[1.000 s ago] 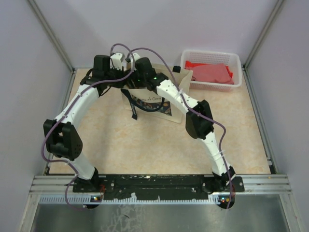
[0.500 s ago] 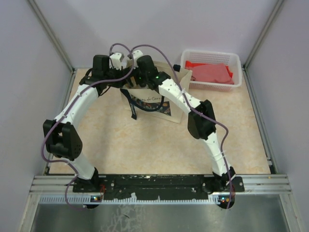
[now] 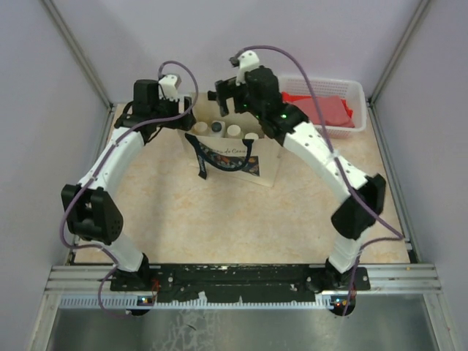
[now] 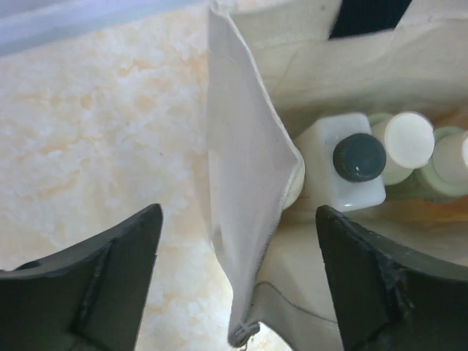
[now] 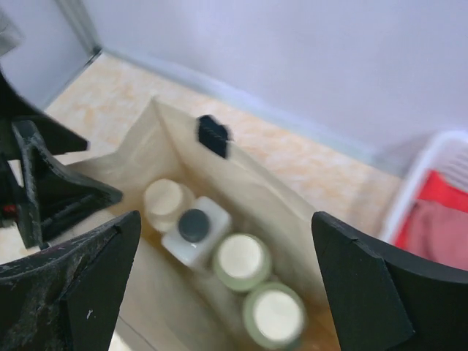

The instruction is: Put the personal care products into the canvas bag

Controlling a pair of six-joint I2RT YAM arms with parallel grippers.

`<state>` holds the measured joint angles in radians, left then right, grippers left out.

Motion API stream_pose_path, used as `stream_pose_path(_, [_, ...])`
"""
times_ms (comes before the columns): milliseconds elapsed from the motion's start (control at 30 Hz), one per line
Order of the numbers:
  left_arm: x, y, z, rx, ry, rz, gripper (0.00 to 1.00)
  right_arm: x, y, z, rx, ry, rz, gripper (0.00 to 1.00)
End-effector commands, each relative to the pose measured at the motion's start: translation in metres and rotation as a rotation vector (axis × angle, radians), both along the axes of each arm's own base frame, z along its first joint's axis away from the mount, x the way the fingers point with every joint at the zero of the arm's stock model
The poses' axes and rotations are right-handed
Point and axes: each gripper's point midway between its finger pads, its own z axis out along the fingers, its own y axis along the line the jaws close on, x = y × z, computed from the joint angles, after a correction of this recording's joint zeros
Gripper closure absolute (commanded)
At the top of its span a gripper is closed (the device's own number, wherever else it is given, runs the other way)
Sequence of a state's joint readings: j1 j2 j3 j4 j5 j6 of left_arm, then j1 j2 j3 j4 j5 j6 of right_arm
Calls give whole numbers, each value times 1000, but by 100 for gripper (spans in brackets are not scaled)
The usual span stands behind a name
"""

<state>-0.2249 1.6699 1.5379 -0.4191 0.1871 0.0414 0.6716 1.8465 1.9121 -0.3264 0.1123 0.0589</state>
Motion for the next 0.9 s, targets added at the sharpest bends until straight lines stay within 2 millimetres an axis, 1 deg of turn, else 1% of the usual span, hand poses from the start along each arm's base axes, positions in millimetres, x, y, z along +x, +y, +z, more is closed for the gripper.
stream_pose_path(0, [6, 5, 63, -34, -172, 9, 1, -23, -71, 67, 34, -163, -164, 1])
stream_pose_path(67, [6, 5, 73, -44, -209, 6, 0, -32, -90, 66, 23, -157, -202, 1])
stream_pose_path(100, [7, 5, 78, -49, -228, 6, 0, -34, -99, 62, 14, -148, -221, 1])
stream_pose_path(233, [9, 10, 101, -66, -296, 40, 0, -37, -137, 38, -51, -98, -313, 1])
stream_pose_path(300, [10, 18, 112, -59, -318, 86, 0, -34, -158, 22, -78, -50, -364, 1])
stream_pose_path(333, [10, 24, 117, -52, -328, 109, 0, -31, -170, 16, -75, -28, -393, 1])
stream_pose_path(400, [11, 35, 126, -32, -343, 149, 0, -26, -194, 10, -45, 5, -441, 1])
stream_pose_path(500, [10, 56, 138, -7, -361, 209, 0, -18, -235, 0, -13, 42, -522, 1])
stream_pose_path(567, [9, 74, 139, -7, -357, 253, 0, -14, -263, -5, -15, 63, -584, 1])
stream_pose_path(600, [9, 84, 138, -14, -350, 274, 0, -11, -282, -8, -18, 75, -627, 1])
stream_pose_path(633, [8, 93, 135, -26, -338, 292, 0, -9, -294, -12, -23, 90, -652, 1])
stream_pose_path(667, [8, 106, 132, -35, -327, 319, 0, -8, -306, -16, -25, 106, -680, 1])
stream_pose_path(700, [8, 113, 128, -45, -314, 332, 0, -7, -317, -20, -30, 119, -705, 1])
stream_pose_path(800, [7, 127, 115, -54, -279, 387, 0, -6, -342, -37, -55, 164, -765, 1])
stream_pose_path(867, [8, 136, 107, -56, -254, 453, 0, -7, -355, -48, -71, 192, -802, 1])
